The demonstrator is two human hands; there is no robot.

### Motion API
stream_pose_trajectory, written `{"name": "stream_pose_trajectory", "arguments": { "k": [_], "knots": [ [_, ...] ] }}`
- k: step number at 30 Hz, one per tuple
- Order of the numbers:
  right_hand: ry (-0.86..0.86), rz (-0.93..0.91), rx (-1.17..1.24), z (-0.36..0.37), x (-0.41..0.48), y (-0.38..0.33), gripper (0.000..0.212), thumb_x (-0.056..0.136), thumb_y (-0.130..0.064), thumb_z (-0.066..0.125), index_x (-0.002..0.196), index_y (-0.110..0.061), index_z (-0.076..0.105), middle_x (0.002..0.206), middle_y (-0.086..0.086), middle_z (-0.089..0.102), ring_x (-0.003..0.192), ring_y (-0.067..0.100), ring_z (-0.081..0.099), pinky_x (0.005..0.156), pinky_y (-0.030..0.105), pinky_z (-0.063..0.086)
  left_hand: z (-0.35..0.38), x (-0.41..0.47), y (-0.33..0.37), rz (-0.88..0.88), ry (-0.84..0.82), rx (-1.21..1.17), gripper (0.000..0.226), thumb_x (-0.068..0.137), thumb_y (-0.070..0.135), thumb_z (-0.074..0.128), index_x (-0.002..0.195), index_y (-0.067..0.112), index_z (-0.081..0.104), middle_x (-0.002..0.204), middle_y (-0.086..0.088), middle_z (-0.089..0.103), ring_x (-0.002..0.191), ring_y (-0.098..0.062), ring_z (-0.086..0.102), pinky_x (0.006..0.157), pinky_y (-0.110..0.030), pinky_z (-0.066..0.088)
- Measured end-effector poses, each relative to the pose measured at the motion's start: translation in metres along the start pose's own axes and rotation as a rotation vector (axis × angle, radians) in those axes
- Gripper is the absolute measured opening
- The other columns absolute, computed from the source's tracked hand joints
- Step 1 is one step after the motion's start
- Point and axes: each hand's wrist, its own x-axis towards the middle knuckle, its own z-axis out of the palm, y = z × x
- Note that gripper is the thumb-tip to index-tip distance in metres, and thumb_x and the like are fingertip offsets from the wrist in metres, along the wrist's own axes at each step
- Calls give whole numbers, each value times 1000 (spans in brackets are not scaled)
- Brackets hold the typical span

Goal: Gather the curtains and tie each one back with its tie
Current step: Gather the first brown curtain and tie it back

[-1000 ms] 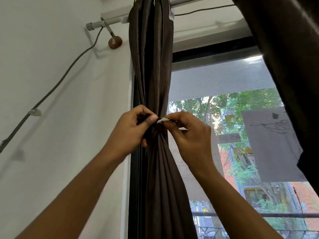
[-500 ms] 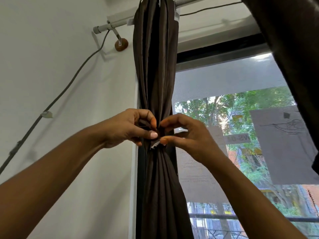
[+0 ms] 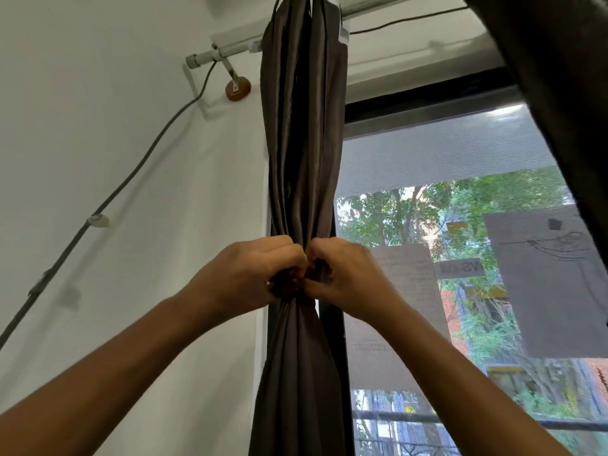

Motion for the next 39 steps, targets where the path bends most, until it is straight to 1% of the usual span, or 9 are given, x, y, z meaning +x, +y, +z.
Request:
{"name": "stream_pose_trajectory", "arguments": {
  "k": [8,10,14,18,20,24,31,36,39],
  "knots": [
    [177,-90,-129,5,-3,-7,20,75,-21,68,80,-5,57,63,6,60,51,24,54,43,30,40,4,-5,-3,136,87,235,15,79,8,76,92,2,70,77,-13,67,62,-24,62,44,-32,53],
    [223,-115,-129,7,-6,-8,18,78,-23,61,80,-5,57,60,4,59,48,22,52,41,29,39,5,-8,0,174,89,286,13,88,13,62,100,9,61,77,-11,66,63,-22,61,42,-31,50],
    [263,-101,-80,13,-10,-8,12,76,-23,53,79,-12,51,58,-4,50,45,13,41,40,22,33,5,-9,3,248,123,372,8,88,7,61,88,13,56,69,-4,62,62,-14,54,42,-23,40],
    [-124,270,685,1,-7,6,23,79,-10,70,93,-15,52,73,-1,58,58,10,54,53,26,49,4,-12,-1,396,99,460,5,93,4,53,95,8,52,69,-8,63,58,-22,59,41,-27,45],
    [-318,416,945,-9,-3,14,19,85,-16,68,103,-16,59,81,-3,63,66,12,59,58,34,55,3,-11,-1,420,102,489,8,93,1,51,92,9,53,68,-6,63,58,-20,60,42,-24,44],
    [-466,504,933,-25,17,17,26,95,-32,52,99,-13,69,78,-4,62,66,11,56,54,28,52,3,-3,1,498,150,525,14,94,-1,48,87,10,51,66,-4,62,57,-17,60,45,-22,41],
    [-708,549,836,-36,36,13,24,92,-28,58,70,-21,66,62,-8,53,56,3,47,51,18,43,9,-2,1,524,161,505,12,89,1,56,89,11,49,68,-4,64,60,-19,63,46,-23,43],
    [-657,624,873,-34,29,12,18,93,-21,56,78,-18,66,67,-5,63,58,3,57,50,16,44,8,-11,0,255,248,328,15,88,6,63,98,10,54,78,-12,68,65,-25,64,45,-29,47],
    [-699,624,782,-35,30,6,16,95,-21,53,83,-18,63,72,-3,65,63,8,62,48,17,46,15,-12,4,330,207,405,9,91,3,55,93,10,51,75,-10,68,63,-24,63,45,-27,44]
  ]
}}
